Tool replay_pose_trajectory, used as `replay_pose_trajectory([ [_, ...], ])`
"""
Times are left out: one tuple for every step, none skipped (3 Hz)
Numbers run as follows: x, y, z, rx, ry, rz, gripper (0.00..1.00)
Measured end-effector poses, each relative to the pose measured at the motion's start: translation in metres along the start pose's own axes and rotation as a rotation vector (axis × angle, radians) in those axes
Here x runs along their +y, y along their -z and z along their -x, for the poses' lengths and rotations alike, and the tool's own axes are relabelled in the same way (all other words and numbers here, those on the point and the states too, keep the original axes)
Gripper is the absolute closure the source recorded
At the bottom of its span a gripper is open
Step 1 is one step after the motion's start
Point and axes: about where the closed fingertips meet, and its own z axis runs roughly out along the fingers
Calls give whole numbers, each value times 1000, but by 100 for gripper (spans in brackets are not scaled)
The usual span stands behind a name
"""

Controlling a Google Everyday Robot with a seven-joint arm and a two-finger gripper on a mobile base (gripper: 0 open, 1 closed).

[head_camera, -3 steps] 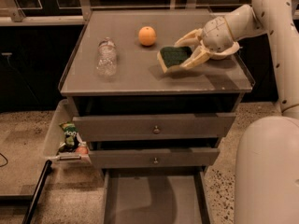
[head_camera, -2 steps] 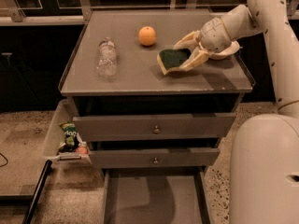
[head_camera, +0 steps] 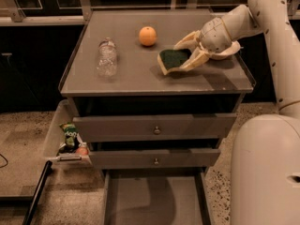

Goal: Pick sponge from bottom drawer and place on counter

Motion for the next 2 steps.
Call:
replay_pose_trajectory([
  [0,0,0,0,0,0,35],
  [0,0,0,0,0,0,11],
])
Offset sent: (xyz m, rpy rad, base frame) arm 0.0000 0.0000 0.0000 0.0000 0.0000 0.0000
